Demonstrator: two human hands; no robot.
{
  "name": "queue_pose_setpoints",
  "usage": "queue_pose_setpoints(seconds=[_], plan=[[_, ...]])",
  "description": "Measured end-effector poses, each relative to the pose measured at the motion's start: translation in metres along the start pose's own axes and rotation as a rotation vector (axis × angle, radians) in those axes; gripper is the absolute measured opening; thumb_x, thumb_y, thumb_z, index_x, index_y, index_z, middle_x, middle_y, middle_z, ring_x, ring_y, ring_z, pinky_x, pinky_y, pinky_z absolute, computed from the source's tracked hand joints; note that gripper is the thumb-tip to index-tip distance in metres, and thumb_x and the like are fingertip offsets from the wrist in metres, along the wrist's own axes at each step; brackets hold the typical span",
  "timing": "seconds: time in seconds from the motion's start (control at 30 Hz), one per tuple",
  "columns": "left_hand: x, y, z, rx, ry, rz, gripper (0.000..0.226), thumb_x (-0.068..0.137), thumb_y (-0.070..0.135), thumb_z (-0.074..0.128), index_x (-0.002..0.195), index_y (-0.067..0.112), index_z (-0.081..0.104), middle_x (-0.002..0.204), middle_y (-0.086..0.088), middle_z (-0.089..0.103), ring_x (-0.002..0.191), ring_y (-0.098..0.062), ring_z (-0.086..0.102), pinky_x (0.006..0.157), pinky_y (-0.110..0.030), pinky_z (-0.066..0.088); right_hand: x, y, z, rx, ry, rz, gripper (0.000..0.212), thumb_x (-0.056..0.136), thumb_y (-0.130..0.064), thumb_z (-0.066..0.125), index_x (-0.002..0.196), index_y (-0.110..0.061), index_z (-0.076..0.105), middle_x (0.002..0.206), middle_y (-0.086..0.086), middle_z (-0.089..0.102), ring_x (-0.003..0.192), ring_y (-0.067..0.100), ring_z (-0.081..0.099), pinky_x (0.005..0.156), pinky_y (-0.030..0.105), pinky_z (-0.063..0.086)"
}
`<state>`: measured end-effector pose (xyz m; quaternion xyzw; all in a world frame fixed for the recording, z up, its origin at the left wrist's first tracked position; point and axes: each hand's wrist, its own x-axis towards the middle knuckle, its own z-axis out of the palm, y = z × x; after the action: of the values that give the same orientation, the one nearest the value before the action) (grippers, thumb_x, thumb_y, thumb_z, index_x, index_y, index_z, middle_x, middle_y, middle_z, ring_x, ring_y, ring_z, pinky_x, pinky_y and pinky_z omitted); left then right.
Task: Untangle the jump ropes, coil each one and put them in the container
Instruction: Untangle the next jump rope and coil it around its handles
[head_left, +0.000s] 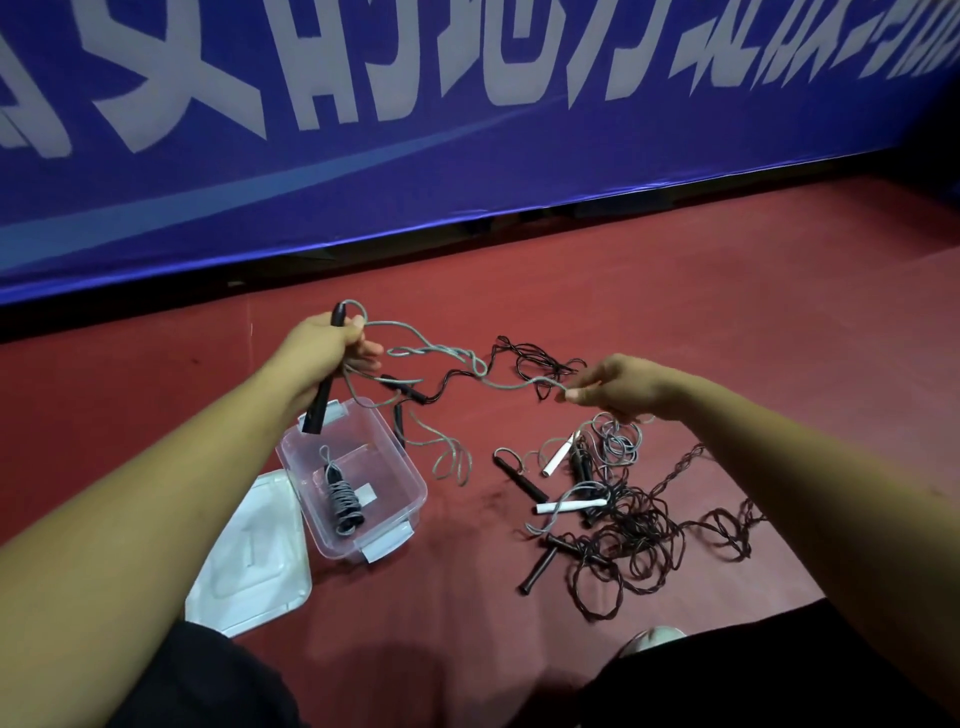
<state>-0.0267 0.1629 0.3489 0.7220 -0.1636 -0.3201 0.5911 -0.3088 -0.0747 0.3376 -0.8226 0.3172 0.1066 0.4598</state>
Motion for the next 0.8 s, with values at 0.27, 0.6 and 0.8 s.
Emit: queue_pose_setpoints(seconds=[0.27,0.6,0.8], plan=[[0.005,-0.005,-0.005,0.084,0.022,0.028,0.020,0.102,0.008,0.050,0.083,0.008,0.053,0.052,-0.008,0.059,0.042,-0.016,0.063,0.050,-0.024,0.056,0.004,0.000,0.008,-0.151,-0.074,-0.074,0.007,0.084,-0.008,0.076,0.079,-0.013,0.075,0.103,-0.001,0.074,0.093,0.008,0.068,0.087,0.027,0.051],[0.000,0.000,0.000,0.330,-0.048,0.039,0.032,0.094,-0.004,0.049,0.096,0.022,0.068,0.070,-0.004,0.060,0.053,-0.012,0.048,0.046,-0.020,0.032,-0.003,-0.025,0.007,0.381,-0.253,-0.133,0.030,0.094,-0.020,0.059,0.115,0.000,0.062,0.060,0.006,0.033,0.052,0.015,0.023,0.052,0.031,0.015],[-0.002,0.003,0.006,0.348,-0.048,0.060,0.014,0.089,0.013,0.060,0.079,0.018,0.069,0.060,0.001,0.049,0.054,-0.014,0.038,0.052,-0.027,0.029,-0.004,-0.031,0.015,-0.039,-0.280,-0.131,0.025,0.092,-0.024,0.069,0.111,-0.008,0.074,0.052,0.001,0.053,0.048,0.012,0.044,0.055,0.022,0.040]])
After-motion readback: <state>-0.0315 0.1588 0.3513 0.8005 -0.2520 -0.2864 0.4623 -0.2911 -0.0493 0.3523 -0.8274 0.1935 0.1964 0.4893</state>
